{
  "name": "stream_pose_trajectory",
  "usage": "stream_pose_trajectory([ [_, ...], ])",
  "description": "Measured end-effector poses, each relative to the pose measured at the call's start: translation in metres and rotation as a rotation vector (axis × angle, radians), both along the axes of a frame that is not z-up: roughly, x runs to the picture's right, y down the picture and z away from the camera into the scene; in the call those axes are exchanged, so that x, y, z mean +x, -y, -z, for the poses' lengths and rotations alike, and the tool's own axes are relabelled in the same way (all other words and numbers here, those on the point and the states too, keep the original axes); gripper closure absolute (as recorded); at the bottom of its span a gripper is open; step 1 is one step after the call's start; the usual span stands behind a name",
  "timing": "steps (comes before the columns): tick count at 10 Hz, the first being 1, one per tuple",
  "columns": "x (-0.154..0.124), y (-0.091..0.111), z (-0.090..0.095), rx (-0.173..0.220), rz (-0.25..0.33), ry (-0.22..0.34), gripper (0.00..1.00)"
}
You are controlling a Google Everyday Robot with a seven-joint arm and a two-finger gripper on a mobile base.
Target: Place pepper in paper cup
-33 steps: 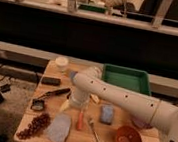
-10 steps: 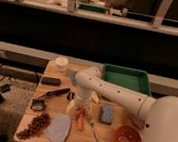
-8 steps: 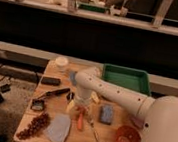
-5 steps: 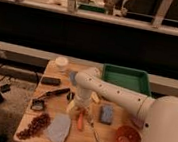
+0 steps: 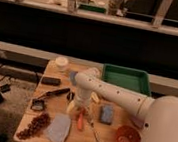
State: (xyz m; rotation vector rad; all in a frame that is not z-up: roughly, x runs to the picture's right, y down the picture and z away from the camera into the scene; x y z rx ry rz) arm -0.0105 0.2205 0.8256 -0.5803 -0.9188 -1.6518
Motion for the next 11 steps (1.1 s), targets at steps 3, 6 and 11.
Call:
stream_pose_trajectory([
  [3, 0.0006, -0.0020, -0.0011, -0.003, 0.002, -0.001, 0.20],
  [6, 0.0007, -0.0023, -0.0006, -0.004, 0.006, 0.000, 0.43],
  [11, -0.0026, -0.0037, -0.0024, -0.007, 0.022, 0.004, 0.48],
])
